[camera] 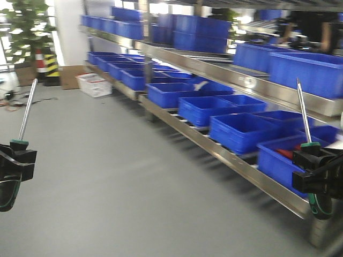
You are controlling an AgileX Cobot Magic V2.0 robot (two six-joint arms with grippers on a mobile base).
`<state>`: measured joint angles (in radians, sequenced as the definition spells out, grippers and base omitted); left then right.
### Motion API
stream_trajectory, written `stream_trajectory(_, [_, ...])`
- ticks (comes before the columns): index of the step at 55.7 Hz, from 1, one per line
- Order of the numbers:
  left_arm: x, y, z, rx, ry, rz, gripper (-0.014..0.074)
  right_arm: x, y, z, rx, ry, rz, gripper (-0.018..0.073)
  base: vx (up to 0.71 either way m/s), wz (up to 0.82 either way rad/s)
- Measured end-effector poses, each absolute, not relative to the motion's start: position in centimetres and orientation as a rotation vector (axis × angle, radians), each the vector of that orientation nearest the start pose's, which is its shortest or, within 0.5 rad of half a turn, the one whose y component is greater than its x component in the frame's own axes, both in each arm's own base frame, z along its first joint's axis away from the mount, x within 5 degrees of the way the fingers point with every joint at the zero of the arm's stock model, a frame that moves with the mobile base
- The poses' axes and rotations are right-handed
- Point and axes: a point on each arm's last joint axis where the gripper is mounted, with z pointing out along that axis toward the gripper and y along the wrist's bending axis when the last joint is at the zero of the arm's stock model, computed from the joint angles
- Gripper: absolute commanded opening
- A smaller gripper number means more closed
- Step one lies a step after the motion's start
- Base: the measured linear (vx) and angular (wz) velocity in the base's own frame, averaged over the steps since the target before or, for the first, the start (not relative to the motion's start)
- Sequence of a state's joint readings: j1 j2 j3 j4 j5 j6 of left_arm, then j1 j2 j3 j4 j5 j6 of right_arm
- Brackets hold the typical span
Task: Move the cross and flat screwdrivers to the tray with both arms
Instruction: 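Hold both screwdrivers upright while the base drives to the tray shelf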
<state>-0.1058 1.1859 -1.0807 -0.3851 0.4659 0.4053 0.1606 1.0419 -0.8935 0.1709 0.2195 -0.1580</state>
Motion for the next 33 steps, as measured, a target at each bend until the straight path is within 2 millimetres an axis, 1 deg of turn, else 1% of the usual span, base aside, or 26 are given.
stream_trajectory(19, [25.84,-4.29,37.73,0.272,2.005,-0.202,0.0000,22.64,4.01,36.79,-0.166,1.844,0.152,-0.0008,0.60,0.62])
stream_trajectory(33, [25.84,-4.29,37.73,0.272,2.005,-0.202,0.0000,22.64,4.01,36.79,-0.166,1.844,0.152,-0.0008,0.62,0.49])
